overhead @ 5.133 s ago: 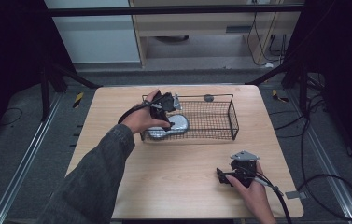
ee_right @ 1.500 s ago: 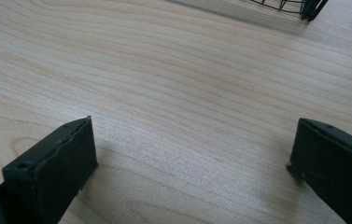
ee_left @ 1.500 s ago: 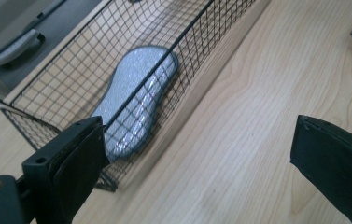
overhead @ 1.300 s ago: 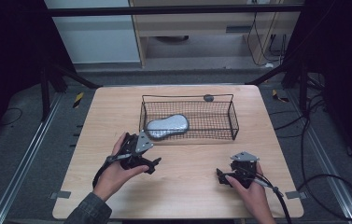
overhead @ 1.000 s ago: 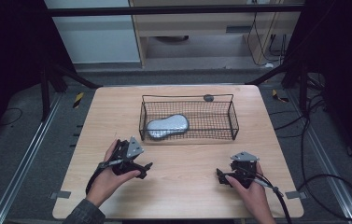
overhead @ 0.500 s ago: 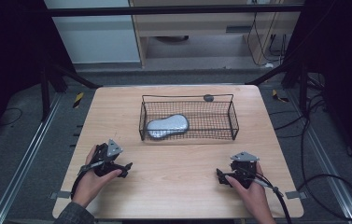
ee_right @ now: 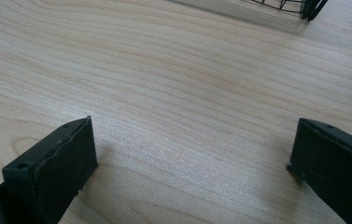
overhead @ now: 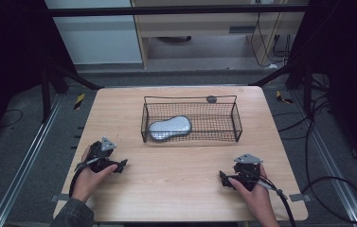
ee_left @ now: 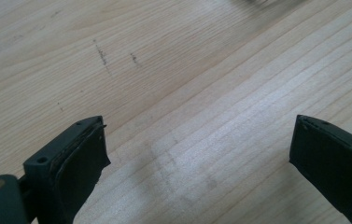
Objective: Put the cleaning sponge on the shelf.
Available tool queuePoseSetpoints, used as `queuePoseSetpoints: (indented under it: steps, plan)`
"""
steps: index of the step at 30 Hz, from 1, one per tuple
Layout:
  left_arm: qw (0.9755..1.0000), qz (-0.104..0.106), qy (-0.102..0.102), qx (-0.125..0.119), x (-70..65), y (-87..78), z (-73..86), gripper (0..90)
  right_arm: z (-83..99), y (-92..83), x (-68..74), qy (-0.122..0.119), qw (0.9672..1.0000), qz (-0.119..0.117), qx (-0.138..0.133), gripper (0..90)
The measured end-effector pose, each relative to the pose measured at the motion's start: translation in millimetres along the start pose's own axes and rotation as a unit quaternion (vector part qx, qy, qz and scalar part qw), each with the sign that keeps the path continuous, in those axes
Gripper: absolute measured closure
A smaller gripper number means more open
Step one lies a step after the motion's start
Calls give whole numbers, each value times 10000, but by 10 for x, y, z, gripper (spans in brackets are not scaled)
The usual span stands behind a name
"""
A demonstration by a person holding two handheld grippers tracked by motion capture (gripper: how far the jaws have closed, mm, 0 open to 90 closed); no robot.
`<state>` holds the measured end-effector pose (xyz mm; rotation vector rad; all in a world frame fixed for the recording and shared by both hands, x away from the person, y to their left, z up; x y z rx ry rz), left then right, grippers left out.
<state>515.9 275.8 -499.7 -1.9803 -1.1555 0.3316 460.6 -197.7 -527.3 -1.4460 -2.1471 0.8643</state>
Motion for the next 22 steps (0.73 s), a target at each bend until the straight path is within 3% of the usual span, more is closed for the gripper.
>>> queuePoseSetpoints:
  steps: [11, 14, 16, 17, 22]
  plan:
    - [9997, 48, -231, -48, 57, 117, 89, 13, -3, 3, -2, 4, 10000, -5, 10, 4]
    - [9989, 170, -443, -39, 93, 138, 107, 0, -9, 9, -5, 14, 10000, -15, 9, 3]
    - [9967, 328, -723, -151, 124, 162, 149, 0, -16, 18, -15, 1, 10000, -11, 3, 3]
    - [9963, 307, -720, -369, 123, 160, 196, 0, -22, 21, -23, 24, 10000, -19, 4, 4]
    - [9963, 294, -719, -365, 120, 155, 201, 0, -21, 21, -25, 34, 10000, -11, 9, 4]
Point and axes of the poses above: each handheld gripper's, and its own axes: y roughly forward along the jaws, z roughly out of its underside, x roughly to its left, the point moved 2 cm from there along y, roughly forward along the jaws
